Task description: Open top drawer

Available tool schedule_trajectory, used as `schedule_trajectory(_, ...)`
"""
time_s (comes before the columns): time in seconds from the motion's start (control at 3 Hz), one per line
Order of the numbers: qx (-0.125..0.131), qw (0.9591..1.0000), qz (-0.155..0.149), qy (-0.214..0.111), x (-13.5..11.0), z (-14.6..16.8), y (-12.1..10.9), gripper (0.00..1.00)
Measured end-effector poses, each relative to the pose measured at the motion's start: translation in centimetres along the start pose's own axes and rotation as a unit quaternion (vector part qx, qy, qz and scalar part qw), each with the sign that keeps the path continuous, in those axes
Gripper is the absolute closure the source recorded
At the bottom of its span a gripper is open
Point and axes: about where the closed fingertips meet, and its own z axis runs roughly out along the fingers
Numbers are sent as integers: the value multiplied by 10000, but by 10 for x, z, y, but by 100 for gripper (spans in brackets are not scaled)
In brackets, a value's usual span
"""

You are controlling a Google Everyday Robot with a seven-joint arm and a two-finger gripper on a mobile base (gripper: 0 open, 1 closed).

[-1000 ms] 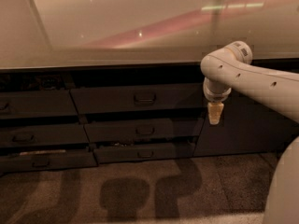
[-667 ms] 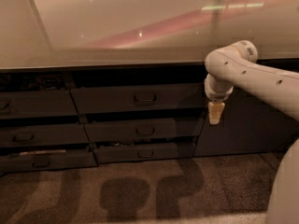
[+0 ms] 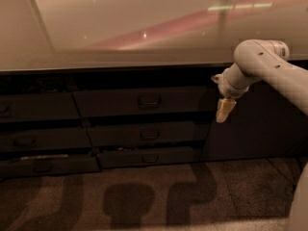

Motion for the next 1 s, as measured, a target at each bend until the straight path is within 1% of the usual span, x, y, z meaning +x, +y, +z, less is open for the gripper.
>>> schedule_trajectory(0.33,-5,10000,1,-1,0,1,0,0)
schedule_trajectory(0.67,-210,9995,-249,41,-22,18,-8,0)
schedule_trajectory(1.0,-417,9975,-574,49,-52,34,-14,0)
